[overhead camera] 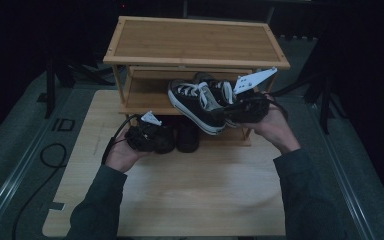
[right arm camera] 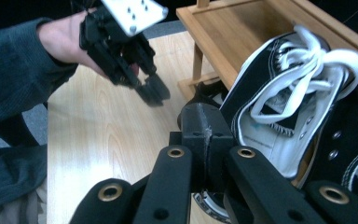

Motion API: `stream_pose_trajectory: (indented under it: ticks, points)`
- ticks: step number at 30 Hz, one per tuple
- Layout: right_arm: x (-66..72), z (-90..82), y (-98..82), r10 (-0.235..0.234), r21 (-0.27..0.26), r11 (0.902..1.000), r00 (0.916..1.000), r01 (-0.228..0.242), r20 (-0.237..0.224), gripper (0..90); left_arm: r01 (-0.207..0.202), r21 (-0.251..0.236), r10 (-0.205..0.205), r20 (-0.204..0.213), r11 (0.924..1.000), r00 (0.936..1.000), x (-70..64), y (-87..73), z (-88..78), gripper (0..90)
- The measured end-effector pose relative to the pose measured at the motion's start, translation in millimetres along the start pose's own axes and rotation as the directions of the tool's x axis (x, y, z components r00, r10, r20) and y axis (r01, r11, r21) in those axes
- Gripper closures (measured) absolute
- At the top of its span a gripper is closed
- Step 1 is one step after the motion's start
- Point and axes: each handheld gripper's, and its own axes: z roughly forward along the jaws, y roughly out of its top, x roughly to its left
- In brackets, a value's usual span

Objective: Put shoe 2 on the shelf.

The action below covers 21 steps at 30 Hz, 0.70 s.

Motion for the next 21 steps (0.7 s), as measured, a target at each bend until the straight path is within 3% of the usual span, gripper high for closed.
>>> stream_pose_trajectory:
  ticks: [7,21]
  points:
    - [2.0,3.0,-12.4,0.013,0.004,0.9999,0.9997,-0.013,-0.019,90.0,-0.032,0.004,0.033,-0.048,0.9995,0.9983,-0.2,14.7,-5.7,89.8]
    - [8.2,15.3,-42.8,0.032,0.032,0.999,0.9981,-0.03,-0.052,90.0,-0.062,-0.01,0.06,-0.14,0.998,0.9883,0.4,51.9,-8.7,90.0]
